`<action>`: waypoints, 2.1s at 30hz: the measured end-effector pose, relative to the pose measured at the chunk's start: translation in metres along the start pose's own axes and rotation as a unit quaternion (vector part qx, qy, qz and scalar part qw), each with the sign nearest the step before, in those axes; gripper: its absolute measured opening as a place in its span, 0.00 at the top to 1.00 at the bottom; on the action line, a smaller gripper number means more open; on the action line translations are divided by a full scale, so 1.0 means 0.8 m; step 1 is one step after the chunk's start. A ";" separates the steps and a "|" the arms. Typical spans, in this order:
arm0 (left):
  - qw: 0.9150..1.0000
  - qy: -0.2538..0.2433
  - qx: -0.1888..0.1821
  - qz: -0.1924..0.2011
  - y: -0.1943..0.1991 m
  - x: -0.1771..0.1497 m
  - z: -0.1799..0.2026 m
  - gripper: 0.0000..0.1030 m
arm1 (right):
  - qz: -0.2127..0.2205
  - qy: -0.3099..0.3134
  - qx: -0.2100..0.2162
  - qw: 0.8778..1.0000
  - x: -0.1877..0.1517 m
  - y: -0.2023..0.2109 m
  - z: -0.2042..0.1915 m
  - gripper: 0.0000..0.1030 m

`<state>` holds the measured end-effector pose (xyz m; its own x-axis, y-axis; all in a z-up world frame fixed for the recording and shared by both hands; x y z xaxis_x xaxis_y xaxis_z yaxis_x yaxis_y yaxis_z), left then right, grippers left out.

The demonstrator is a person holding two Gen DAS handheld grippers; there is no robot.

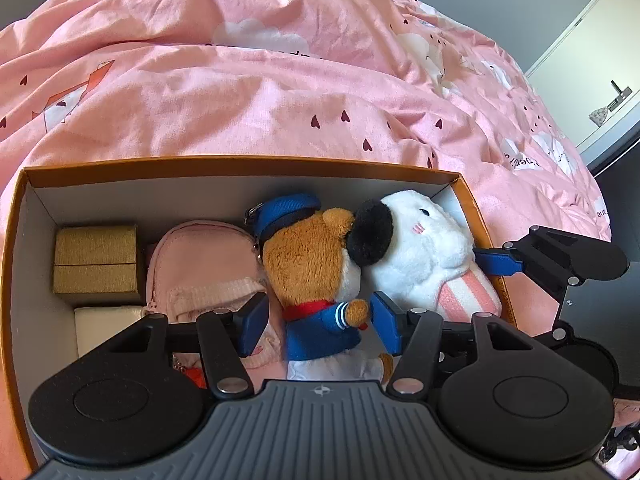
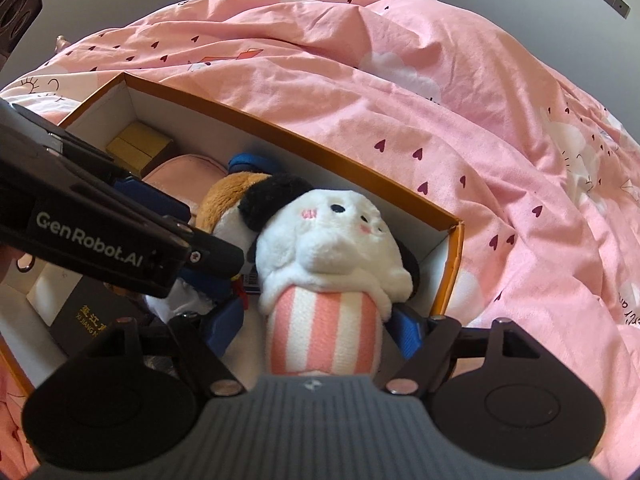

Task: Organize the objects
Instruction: 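Lower the bear plush into the orange box with the left tool while the right lowers the striped plush, then open both tools to release the plush toys and withdraw upward, then move both tools to the yellow tape measure and orange crocheted ball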

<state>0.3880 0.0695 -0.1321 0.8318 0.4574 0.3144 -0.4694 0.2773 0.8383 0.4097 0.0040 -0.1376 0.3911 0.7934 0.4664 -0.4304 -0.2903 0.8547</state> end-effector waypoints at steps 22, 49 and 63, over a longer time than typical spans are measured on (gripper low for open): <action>0.999 -0.035 -0.005 -0.005 -0.032 -0.016 0.009 0.66 | -0.024 0.051 -0.003 0.998 -0.021 -0.005 -0.010 0.71; 0.986 -0.128 0.037 0.100 0.045 -0.042 0.044 0.58 | 0.093 -0.040 -0.070 0.992 -0.024 0.078 0.006 0.43; 0.981 -0.142 -0.046 0.122 0.139 -0.151 0.074 0.49 | 0.190 -0.158 -0.117 0.962 -0.105 0.198 -0.044 0.32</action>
<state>0.2526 -0.0049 -0.0510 0.7341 0.2703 0.6230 -0.6789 0.2698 0.6829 0.2801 -0.0896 -0.0498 0.3806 0.4408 0.8129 -0.7486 -0.3693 0.5507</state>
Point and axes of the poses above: each gripper's, at about its wrist camera, not at the fingertips, and y roughly against the way its jaws point, z to its right, x to its top, the point moved 10 cm from there along -y, roughly the way its jaws point, and after that the axes turned 15 degrees about y, right-handed, at the moved point
